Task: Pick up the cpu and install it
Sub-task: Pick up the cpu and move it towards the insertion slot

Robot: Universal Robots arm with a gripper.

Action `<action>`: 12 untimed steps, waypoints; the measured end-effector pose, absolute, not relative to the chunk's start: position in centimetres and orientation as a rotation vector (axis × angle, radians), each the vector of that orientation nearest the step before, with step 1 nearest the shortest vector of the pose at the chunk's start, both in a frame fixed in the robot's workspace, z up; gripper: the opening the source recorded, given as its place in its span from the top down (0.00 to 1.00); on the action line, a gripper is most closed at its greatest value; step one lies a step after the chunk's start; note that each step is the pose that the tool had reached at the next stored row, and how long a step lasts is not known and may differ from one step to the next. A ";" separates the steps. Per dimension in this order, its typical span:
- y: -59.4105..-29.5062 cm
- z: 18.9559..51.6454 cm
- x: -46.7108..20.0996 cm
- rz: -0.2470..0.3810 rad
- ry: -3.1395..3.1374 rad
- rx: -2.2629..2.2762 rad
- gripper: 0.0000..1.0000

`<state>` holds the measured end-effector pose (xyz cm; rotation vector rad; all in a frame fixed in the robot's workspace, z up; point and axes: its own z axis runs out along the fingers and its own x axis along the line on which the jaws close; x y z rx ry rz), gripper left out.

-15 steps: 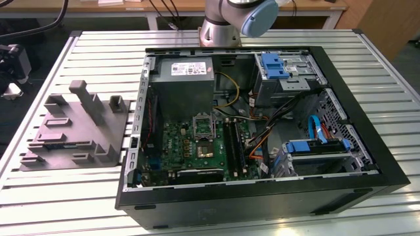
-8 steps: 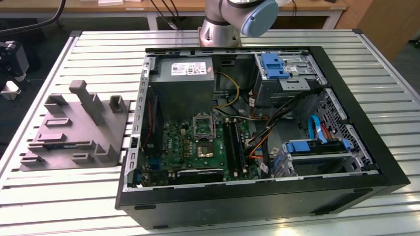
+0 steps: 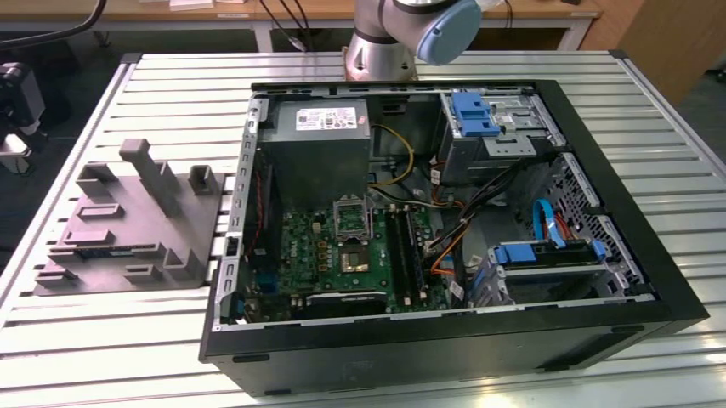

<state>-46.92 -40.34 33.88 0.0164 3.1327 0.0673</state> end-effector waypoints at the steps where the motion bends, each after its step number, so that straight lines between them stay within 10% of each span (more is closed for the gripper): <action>1: -40.3 34.0 -46.9 0.067 3.133 0.016 0.53; 12: -40.3 35.5 -46.9 0.067 3.133 0.016 0.53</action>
